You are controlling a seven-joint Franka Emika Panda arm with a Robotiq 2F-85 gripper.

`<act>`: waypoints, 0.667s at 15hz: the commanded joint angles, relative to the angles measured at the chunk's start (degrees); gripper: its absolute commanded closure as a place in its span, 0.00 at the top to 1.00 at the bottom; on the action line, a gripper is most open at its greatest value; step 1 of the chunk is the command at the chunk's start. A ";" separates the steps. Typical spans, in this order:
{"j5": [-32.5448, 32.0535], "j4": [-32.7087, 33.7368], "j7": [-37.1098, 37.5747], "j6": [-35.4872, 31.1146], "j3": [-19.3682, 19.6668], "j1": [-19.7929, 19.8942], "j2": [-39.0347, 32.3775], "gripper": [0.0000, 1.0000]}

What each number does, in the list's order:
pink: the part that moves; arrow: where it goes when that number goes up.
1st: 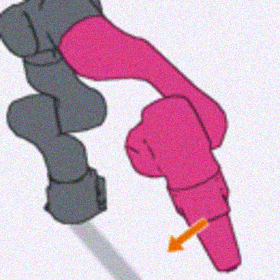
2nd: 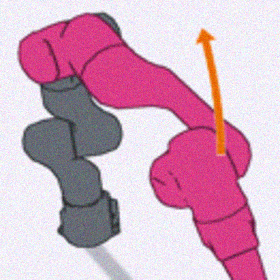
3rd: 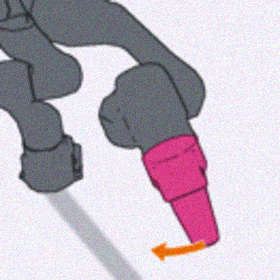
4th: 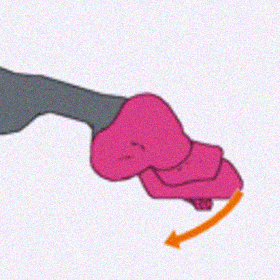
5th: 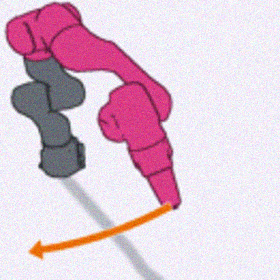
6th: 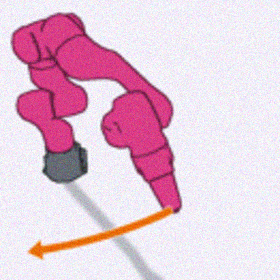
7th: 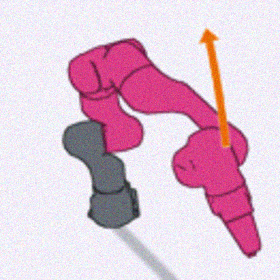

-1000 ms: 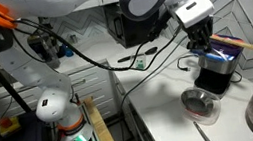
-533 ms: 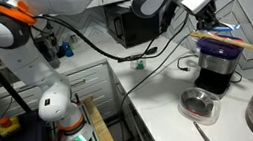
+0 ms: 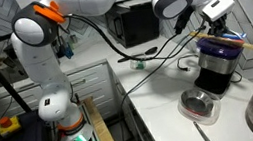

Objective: Remove the blue packet from the silver plate and put it on top of the coffee machine

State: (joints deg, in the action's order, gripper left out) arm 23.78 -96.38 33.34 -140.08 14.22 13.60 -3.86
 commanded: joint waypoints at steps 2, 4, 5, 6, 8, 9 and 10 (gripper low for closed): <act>-0.33 5.73 2.29 6.07 0.43 1.22 -4.55 0.00; -0.34 6.47 2.90 6.30 0.34 1.36 -5.29 0.00; -0.21 6.45 3.08 6.26 0.23 1.33 -5.37 0.26; -0.06 6.60 3.03 6.79 0.12 1.32 -5.30 0.28; 0.05 6.30 2.89 7.69 -0.04 1.21 -4.39 0.42; -0.09 5.97 3.05 7.85 -0.03 1.12 -3.38 0.49; -0.34 5.34 3.13 6.79 -0.01 0.94 -2.12 0.56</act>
State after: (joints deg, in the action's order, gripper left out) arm 23.73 -90.59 35.30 -134.56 14.26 14.44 -8.49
